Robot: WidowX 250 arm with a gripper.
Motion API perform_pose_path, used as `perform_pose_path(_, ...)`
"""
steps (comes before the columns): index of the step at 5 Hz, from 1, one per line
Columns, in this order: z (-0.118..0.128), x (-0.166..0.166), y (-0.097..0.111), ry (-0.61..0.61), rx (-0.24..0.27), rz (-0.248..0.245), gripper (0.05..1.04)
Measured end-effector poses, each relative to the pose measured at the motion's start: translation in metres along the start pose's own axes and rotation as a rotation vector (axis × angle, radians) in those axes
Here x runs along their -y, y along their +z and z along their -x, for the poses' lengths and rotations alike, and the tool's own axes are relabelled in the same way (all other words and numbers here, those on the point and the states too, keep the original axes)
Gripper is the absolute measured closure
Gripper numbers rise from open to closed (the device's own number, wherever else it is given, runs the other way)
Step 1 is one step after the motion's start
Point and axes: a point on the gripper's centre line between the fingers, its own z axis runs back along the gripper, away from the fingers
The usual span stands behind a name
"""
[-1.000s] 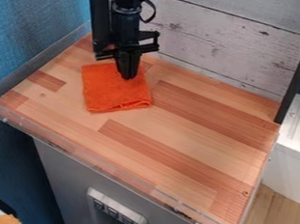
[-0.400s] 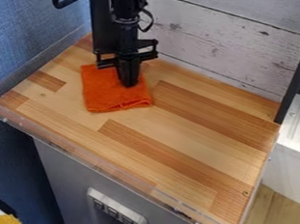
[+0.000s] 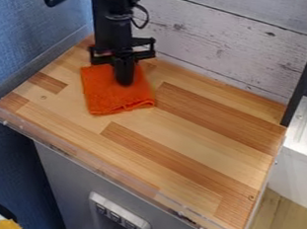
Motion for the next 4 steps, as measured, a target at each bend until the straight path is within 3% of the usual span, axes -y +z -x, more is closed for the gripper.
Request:
perform_pose_path(2,-0.007,-0.017,-0.006,-0.306,0.017,0.039,1.025)
perform_pose_path(4,-0.023,-0.030,-0.002,-0.546,0.088,0.029,1.025)
